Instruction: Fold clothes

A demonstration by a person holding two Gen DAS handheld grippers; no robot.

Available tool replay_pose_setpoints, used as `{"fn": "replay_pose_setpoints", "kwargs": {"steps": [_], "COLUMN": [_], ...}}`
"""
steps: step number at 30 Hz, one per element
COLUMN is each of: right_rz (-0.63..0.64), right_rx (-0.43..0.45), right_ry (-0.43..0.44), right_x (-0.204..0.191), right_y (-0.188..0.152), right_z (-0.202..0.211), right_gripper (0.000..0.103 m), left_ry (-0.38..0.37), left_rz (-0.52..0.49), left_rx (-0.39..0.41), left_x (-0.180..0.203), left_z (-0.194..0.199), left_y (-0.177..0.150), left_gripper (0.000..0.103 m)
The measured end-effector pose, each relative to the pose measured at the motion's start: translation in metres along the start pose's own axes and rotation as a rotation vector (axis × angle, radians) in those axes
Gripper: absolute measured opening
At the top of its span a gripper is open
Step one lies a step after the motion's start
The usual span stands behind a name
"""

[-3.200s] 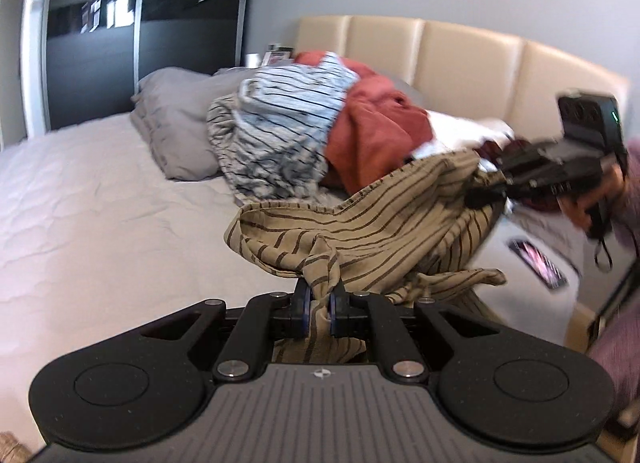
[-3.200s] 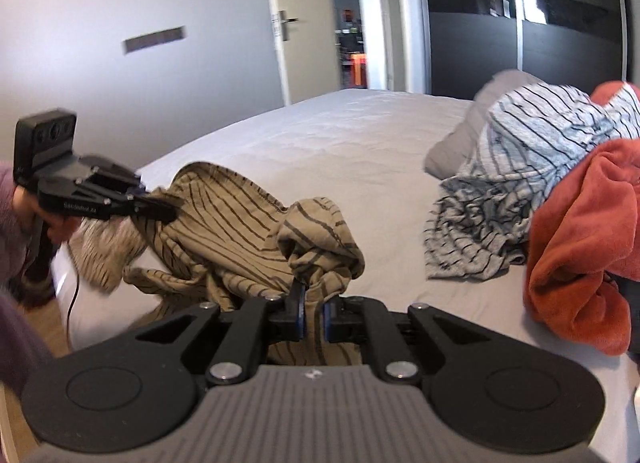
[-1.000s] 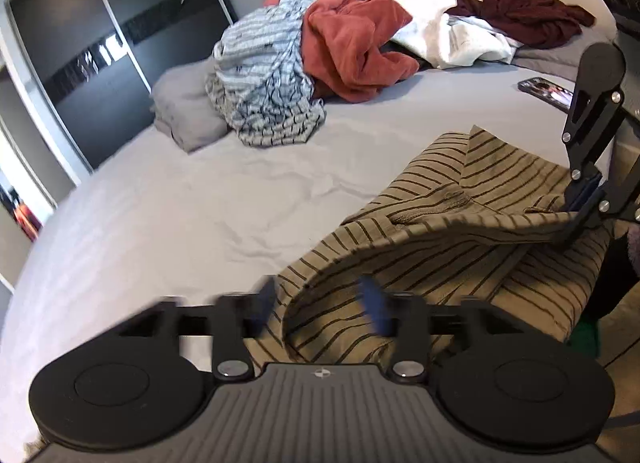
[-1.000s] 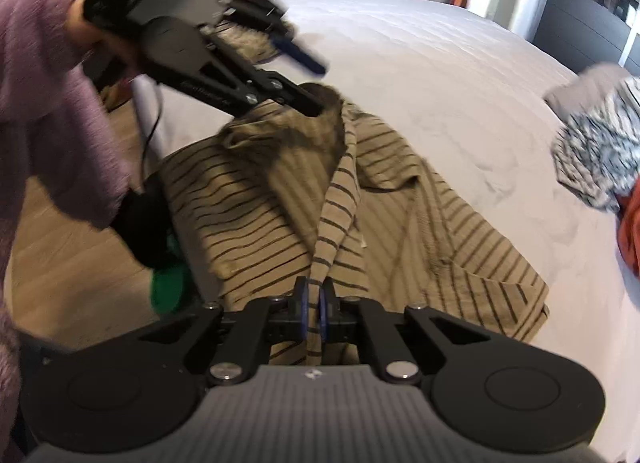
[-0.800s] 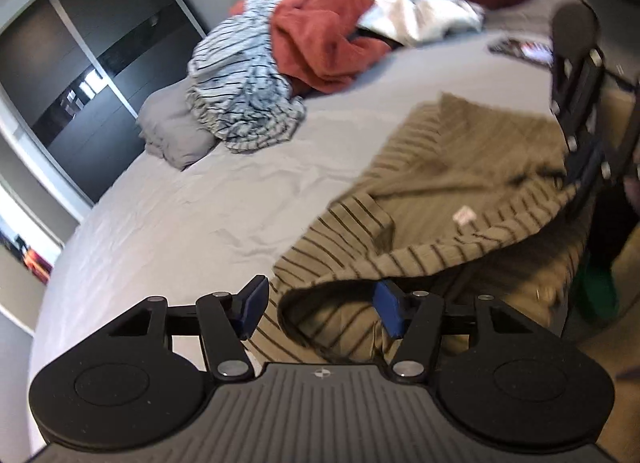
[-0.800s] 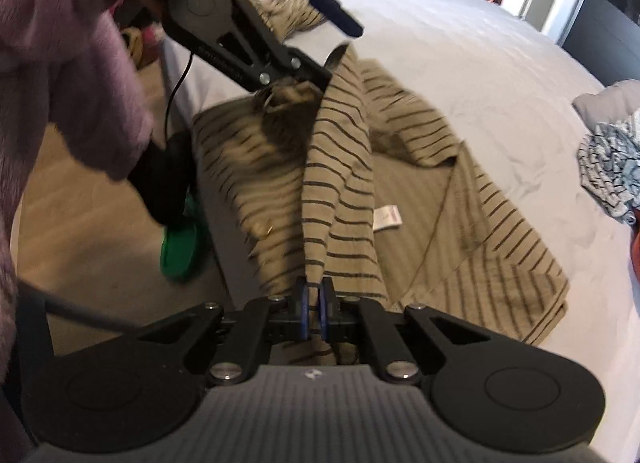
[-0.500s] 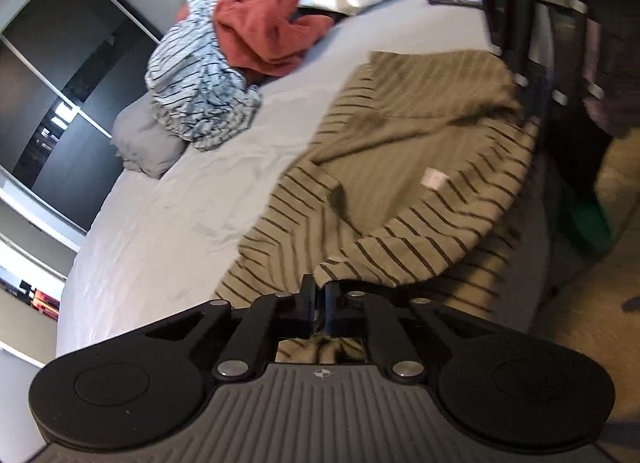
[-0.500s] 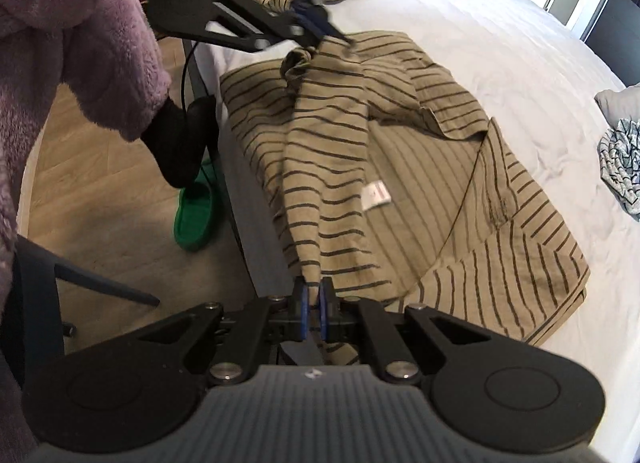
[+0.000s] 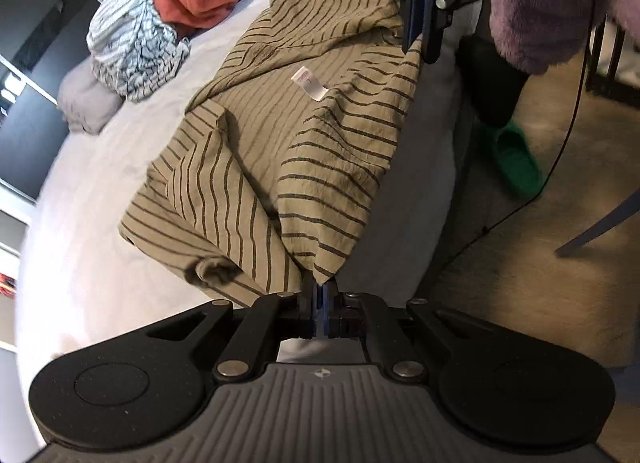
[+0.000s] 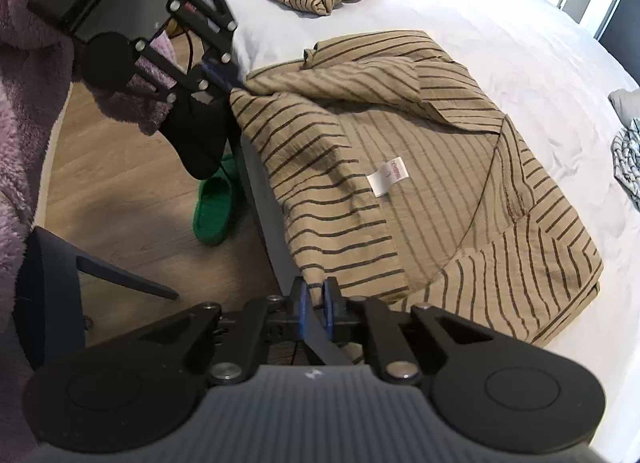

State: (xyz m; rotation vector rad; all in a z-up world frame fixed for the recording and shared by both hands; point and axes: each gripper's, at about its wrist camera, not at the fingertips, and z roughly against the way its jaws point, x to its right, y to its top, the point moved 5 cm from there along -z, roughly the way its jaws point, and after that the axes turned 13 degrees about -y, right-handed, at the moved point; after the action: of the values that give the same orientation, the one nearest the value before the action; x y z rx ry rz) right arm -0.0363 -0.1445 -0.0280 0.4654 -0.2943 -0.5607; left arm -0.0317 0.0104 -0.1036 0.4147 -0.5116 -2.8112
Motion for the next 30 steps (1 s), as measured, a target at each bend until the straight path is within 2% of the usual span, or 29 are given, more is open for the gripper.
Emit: {"fn": "replay_pose_setpoints", "kwargs": {"steps": [3,4,5,7,11,14,17,23,26,28,30], "right_rz": [-0.037,-0.052,-0.065,-0.106,-0.22,-0.293,-0.367,-0.536,-0.664,-0.769,-0.845], "right_rx": [0.022,0.034,0.05,0.079,0.123,0.147,0.15,0.125,0.114,0.098,0.078], "right_ry": [0.005,-0.001,-0.011,-0.021,-0.07,-0.123,-0.202,-0.37,-0.473,-0.514,-0.535], "right_x": [0.003,0.005,0.007,0.011,0.022,0.032,0.044,0.087,0.122,0.145,0.161], "right_y": [0.0,0.001,0.002,0.003,0.01,0.019,0.027,0.032,0.024,0.013,0.001], "right_z": [0.011,0.015,0.018,0.026,0.032,0.031,0.024,0.004,0.001,-0.001,-0.006], "right_gripper": [0.027,0.041,0.045,0.045,0.045,0.045,0.045,0.045,0.045,0.045,0.044], "left_ry": [-0.018,-0.036,-0.055,-0.075,-0.098,-0.059,0.016,0.075,0.042,0.0,-0.023], "left_rz": [0.065,0.093,0.118,0.161,0.272,0.386,0.539,0.792,0.9,0.965,0.982], "left_rx": [0.04,0.054,0.071,0.121,0.272,0.327,0.331,0.355,0.373,0.388,0.397], "left_x": [-0.006,-0.009,-0.011,-0.014,-0.035,-0.063,-0.096,-0.158,-0.179,-0.186,-0.189], "left_z": [0.014,0.019,0.024,0.035,0.063,0.068,0.061,0.035,0.022,0.013,0.006], "left_y": [-0.001,-0.001,-0.001,0.001,0.007,0.006,0.0,-0.01,-0.019,-0.022,-0.019], "left_gripper": [0.002,0.006,0.01,0.016,0.029,0.033,0.033,0.033,0.033,0.033,0.033]}}
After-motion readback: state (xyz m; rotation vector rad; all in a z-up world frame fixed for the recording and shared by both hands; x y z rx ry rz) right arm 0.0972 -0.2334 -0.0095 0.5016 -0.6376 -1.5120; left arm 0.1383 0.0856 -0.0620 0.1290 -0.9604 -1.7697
